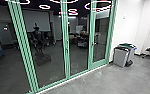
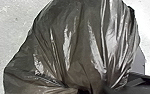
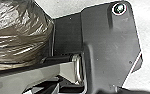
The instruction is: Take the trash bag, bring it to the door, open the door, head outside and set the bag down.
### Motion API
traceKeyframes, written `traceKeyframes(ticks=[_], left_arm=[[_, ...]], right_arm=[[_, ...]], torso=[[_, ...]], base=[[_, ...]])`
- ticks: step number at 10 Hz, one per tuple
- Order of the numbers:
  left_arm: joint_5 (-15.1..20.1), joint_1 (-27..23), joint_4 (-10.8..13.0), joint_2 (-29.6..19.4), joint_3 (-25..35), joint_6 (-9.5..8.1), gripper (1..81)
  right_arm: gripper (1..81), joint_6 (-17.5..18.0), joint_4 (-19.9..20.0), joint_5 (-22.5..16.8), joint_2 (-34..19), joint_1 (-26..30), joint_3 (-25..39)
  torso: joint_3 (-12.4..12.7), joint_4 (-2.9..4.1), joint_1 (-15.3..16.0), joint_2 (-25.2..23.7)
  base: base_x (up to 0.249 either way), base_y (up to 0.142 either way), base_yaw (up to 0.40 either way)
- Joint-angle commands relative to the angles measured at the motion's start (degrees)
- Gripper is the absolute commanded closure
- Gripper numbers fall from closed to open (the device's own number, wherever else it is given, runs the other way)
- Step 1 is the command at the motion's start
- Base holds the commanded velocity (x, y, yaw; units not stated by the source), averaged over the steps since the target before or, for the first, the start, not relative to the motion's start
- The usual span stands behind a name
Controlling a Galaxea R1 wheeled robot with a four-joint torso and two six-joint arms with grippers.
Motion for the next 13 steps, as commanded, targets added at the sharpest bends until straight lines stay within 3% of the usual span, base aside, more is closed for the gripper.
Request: traceKeyframes(ticks=[1, 13], left_arm=[[3.5, -3.1, 0.7, 0.4, 0.3, 0.2, 81.1], [3.5, -3.0, 1.7, 1.3, 0.3, 0.2, 81.1]], right_arm=[[1.0, -0.3, -0.3, -3.0, 0.0, 2.6, 0.1], [1.0, -0.2, -0.4, -3.0, 0.4, 3.0, 0.0]], torso=[[0.0, 0.0, 0.0, 0.0], [0.0, 0.02, 0.0, 0.0]], base=[[0.145, -0.076, 0.0], [0.145, -0.076, 0.0]])
